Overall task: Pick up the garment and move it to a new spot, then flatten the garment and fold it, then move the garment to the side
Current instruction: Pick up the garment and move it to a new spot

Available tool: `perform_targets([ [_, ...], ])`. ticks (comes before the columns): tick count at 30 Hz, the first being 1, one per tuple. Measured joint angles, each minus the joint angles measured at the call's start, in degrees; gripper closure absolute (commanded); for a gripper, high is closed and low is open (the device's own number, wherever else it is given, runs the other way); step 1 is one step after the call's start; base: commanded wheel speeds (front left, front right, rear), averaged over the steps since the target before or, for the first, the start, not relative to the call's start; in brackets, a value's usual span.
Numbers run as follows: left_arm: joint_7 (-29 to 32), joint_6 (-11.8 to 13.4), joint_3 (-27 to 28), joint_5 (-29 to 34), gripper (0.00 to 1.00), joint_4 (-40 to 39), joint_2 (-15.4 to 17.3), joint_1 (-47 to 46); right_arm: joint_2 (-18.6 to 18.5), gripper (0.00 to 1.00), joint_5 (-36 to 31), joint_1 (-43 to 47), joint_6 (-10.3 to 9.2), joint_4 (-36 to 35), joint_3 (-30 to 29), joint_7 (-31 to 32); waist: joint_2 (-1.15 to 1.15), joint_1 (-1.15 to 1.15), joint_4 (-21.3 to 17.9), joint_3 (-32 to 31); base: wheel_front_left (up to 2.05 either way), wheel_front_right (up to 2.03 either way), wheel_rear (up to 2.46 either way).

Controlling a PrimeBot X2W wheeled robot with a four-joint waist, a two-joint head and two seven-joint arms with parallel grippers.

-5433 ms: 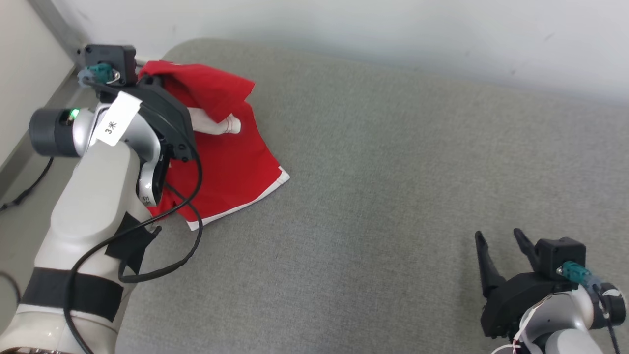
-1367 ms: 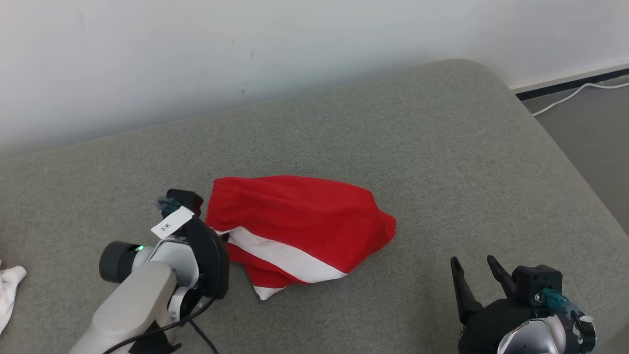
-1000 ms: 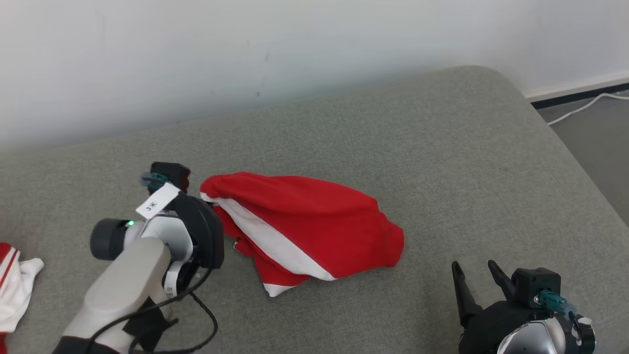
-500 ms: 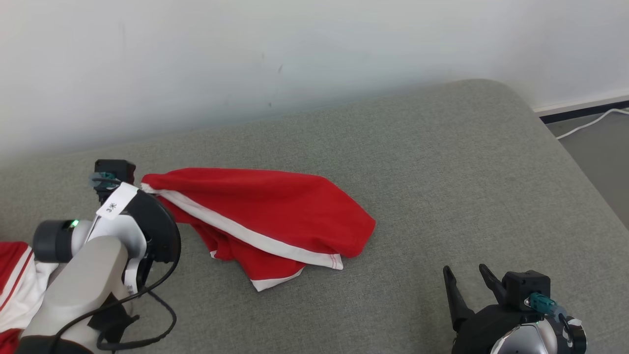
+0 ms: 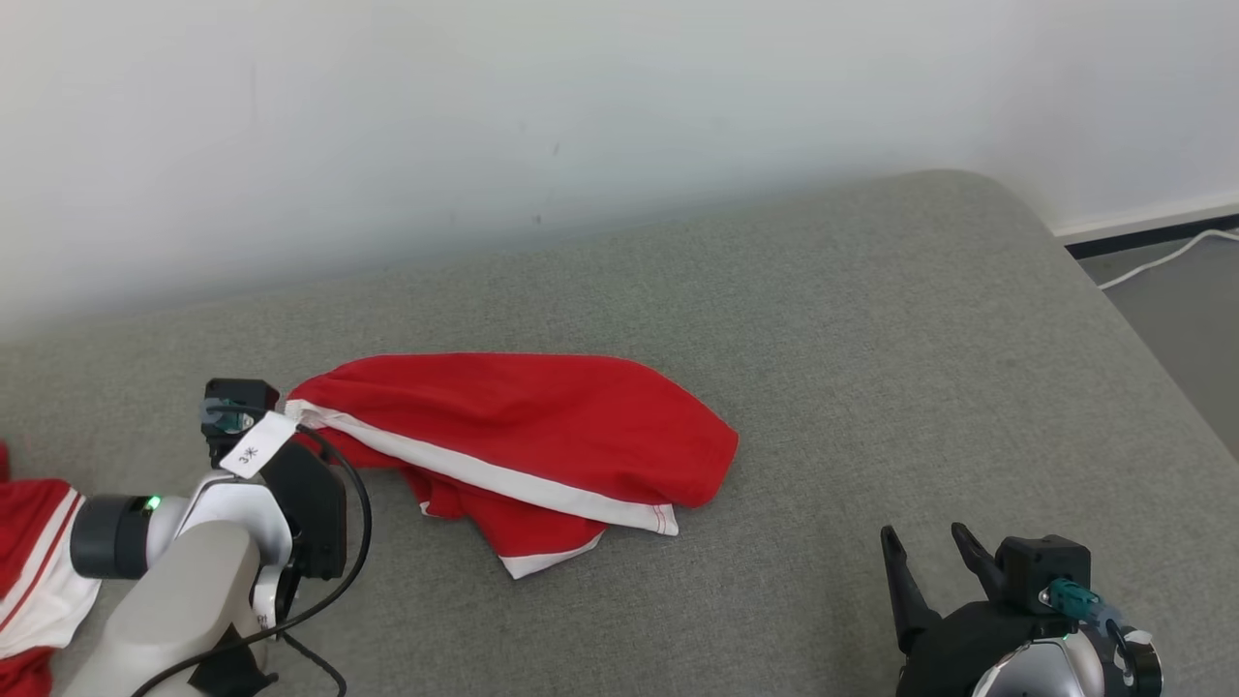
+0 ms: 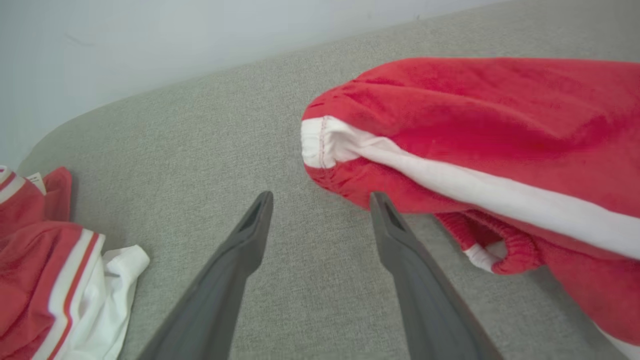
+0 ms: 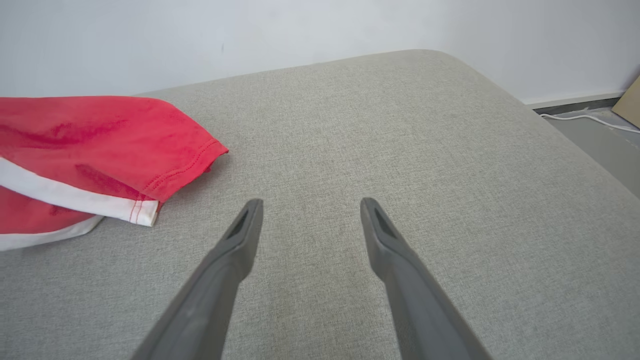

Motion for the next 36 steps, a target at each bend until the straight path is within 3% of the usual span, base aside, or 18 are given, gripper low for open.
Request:
perform_targets([
  [5,-1.9,-2.4,0.2,-0.6,0.00,-1.5,0.0,1.1,-0.5,0.00,0.0,0.2,0.00,0.1,-0.4,0.0,0.00,0.00,1.2,-0.8,0.00,0.00,0.00],
  [10,-11.1,-3.9,0.0,0.2,0.00,-8.9,0.5,1.3,-1.4,0.00,0.7,0.4,0.07,-0.1,-1.5,-0.3,0.00,0.00,2.8,-1.8,0.00,0.00,0.00],
  [14,-17.1,-2.7,0.8,0.1,0.00,-14.3,0.1,4.4,-1.6,0.00,2.4,0.5,0.33,-0.3,-2.4,-0.5,0.00,0.00,4.5,-2.7,0.00,0.00,0.00],
  [18,-22.0,-0.8,3.2,-0.2,0.00,-18.2,0.1,10.6,-3.0,0.00,2.4,0.8,2.61,-0.2,-1.0,-1.2,0.00,0.00,6.4,-3.7,0.00,0.00,0.00],
  [29,-22.2,0.1,10.9,-3.1,0.00,-27.7,0.9,27.3,-4.0,0.00,1.9,1.3,4.36,-1.6,-0.3,-4.6,0.00,0.00,11.1,-6.3,0.00,0.00,0.00],
  [36,-22.2,0.1,17.8,-3.6,0.00,-30.8,0.9,35.9,-3.7,0.00,1.9,1.2,4.42,-2.1,-0.6,-5.8,0.00,0.00,13.4,-6.8,0.00,0.00,0.00],
])
